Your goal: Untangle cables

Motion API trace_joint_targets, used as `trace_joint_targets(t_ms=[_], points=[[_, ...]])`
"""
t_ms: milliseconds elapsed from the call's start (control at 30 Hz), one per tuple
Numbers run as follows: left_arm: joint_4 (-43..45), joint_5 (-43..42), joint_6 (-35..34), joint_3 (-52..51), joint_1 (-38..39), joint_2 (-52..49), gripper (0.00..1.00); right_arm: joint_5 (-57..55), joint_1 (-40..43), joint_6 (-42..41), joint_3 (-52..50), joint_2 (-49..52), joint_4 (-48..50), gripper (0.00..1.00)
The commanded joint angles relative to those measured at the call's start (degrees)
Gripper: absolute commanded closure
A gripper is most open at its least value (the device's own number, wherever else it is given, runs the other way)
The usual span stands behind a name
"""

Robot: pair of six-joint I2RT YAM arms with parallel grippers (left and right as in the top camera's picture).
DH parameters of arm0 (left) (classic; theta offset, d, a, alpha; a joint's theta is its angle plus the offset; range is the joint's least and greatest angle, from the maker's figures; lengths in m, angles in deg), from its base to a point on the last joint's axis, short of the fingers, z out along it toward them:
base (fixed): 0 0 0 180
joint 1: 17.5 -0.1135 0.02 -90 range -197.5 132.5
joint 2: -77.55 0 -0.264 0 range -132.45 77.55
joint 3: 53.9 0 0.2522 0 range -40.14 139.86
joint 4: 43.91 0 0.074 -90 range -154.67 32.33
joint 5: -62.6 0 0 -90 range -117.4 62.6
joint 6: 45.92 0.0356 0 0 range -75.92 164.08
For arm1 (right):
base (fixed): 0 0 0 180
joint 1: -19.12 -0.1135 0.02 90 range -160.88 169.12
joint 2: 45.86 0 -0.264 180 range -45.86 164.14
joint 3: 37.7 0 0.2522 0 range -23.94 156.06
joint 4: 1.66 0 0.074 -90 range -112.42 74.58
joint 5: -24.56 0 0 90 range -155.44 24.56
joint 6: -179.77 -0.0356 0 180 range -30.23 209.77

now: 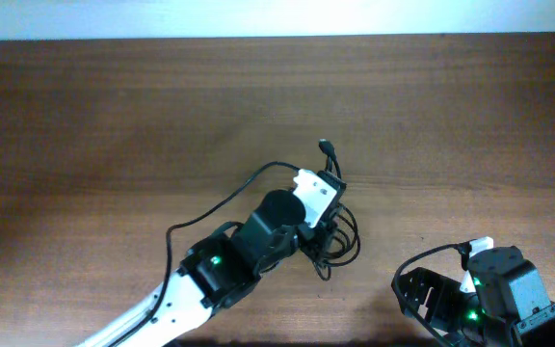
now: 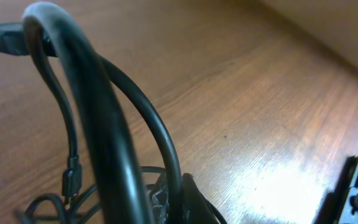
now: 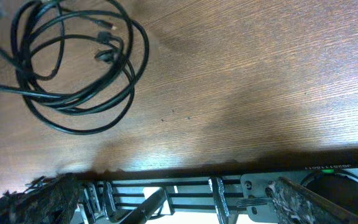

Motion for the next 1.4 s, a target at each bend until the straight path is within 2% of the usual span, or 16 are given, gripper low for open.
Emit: trace_joint_targets(t_ms=[0, 200, 333, 400, 600, 800, 867, 967, 1033, 1100, 1167, 1200, 1300, 1367], points=[[0.3, -0.4, 0.5, 1.2, -0.3, 3.1, 1.0, -0.5, -0.2, -0.4, -0.4, -0.1, 0.2, 0.01], [0.4, -0.4, -0.2, 1.2, -1.4, 6.2, 1.0, -0.5, -0.2, -0.4, -0.4, -0.1, 0.2, 0.01], [0.4, -0.7, -8.8, 1.2, -5.2, 7.8, 1.0, -0.5, -0.2, -0.4, -0.4, -0.1, 1.6, 0.01], [0.4, -3.3, -10.3, 1.2, -5.7, 8.5, 1.0, 0.4, -0.2, -0.4, -0.5, -0.1, 4.5, 0.02], [4.1, -3.9, -10.5, 1.2, -5.7, 12.2, 1.0, 5.1, -0.2, -0.4, -1.1, -0.1, 15.5, 0.01], [14.1, -11.3, -10.5, 1.2, -5.7, 13.2, 1.0, 12.2, -0.2, -3.1, -13.7, 0.3, 31.0, 0.01], [14.2, -12.0, -10.5, 1.2, -5.7, 13.2, 1.0, 12.2, -0.2, -6.6, -16.5, 1.8, 36.5, 0.01], [16.0, -12.6, -10.5, 1.2, -5.6, 13.2, 1.0, 12.6, -0.2, -7.1, -17.2, 7.0, 41.2, 0.01], [21.2, -12.6, -13.1, 1.2, -5.6, 13.3, 1.0, 12.6, -0.2, -7.0, -17.2, 12.3, 42.3, 0.03], [28.5, -12.5, -15.2, 1.2, -5.6, 13.3, 1.0, 12.6, -0.2, -5.4, -17.2, 20.1, 43.6, 0.36], [34.0, -12.0, -14.9, 1.2, -6.8, 14.0, 1.0, 10.4, -0.1, 2.6, -17.2, 26.5, 43.7, 0.86], [34.4, -12.0, -14.9, 1.2, -8.3, 14.7, 1.0, 8.1, -0.1, 4.5, -17.2, 28.2, 43.7, 0.96], [31.4, -12.1, -15.0, 1.2, -16.8, 18.7, 1.0, 0.6, 4.2, 5.6, -17.0, 28.9, 43.6, 0.96], [28.5, -12.1, -15.0, 1.2, -22.2, 22.0, 1.0, -0.1, 10.0, 12.0, -16.3, 28.2, 43.7, 0.96]])
